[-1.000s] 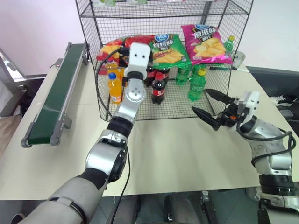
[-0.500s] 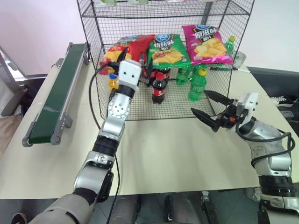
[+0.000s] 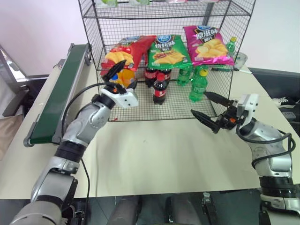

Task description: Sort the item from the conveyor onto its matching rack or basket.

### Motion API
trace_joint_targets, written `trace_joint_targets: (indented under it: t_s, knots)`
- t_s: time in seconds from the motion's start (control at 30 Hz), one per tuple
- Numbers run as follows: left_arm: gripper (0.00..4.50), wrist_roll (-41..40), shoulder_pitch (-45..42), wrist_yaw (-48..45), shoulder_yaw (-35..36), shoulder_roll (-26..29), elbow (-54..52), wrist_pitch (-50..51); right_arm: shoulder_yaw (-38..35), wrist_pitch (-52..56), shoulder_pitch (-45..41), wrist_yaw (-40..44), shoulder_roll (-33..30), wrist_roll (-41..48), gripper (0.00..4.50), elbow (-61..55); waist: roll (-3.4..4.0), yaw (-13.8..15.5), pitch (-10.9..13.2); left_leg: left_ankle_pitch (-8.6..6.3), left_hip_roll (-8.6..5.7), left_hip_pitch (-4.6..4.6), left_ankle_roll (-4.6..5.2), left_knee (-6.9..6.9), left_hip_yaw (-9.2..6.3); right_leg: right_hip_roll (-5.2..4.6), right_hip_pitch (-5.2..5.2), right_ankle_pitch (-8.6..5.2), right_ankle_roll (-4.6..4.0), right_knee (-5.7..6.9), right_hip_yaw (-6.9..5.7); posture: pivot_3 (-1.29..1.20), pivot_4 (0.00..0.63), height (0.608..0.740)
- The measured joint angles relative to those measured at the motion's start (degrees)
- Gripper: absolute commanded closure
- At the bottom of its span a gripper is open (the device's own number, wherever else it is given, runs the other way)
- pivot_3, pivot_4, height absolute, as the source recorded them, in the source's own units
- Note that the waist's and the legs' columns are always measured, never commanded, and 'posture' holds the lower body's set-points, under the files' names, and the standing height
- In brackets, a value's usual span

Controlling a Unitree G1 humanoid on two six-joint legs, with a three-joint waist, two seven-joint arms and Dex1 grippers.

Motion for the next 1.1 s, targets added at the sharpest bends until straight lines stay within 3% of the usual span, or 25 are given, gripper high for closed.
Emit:
trace_joint_targets:
  t_s: [0.37,0.5,0.67,0.97,1.1]
  knots:
    - [0.02,5.52,-4.48,7.36,-0.79,0.80,7.43,4.19,0.27,-0.04,1.28,0.72,-0.10,-0.21,0.00,-0.46,0.00,-0.35,0.00,-0.01,0.01,0.00,0.02,-0.02,0.02,0.00,-0.03,0.00,0.01,0.01,0.00,0.00,0.150,0.740]
    - [1.79,5.50,-5.87,7.61,-1.25,0.79,9.67,4.33,0.28,-0.09,1.25,0.93,-0.24,-0.66,0.00,-0.48,0.00,-0.22,0.00,-0.02,0.01,-0.01,0.03,-0.01,0.02,0.00,-0.03,0.00,0.01,0.01,0.00,0.00,0.150,0.740]
    - [4.42,5.20,-7.27,8.50,-1.92,0.32,12.81,4.51,0.38,-0.09,1.26,0.85,-0.21,-1.10,0.00,-0.56,0.00,-0.22,0.00,-0.01,0.01,-0.01,0.02,-0.01,0.02,0.00,-0.03,0.00,0.01,0.01,0.00,0.00,0.150,0.740]
    - [4.47,4.44,-9.06,8.83,-2.26,-0.93,15.40,7.32,0.55,-0.26,1.25,0.71,-0.17,-1.19,0.00,-0.74,0.00,-0.29,0.00,-0.01,0.01,-0.01,0.02,-0.01,0.02,0.00,-0.04,0.00,0.01,0.02,0.00,0.00,0.150,0.740]
    - [4.47,5.53,-6.68,7.66,-2.14,-0.08,10.36,11.91,0.56,-0.37,1.26,0.66,-0.17,-1.23,0.00,-0.75,0.00,-0.46,0.00,-0.01,0.01,-0.01,0.02,-0.01,0.03,0.00,-0.04,0.00,0.01,0.02,0.00,0.00,0.150,0.740]
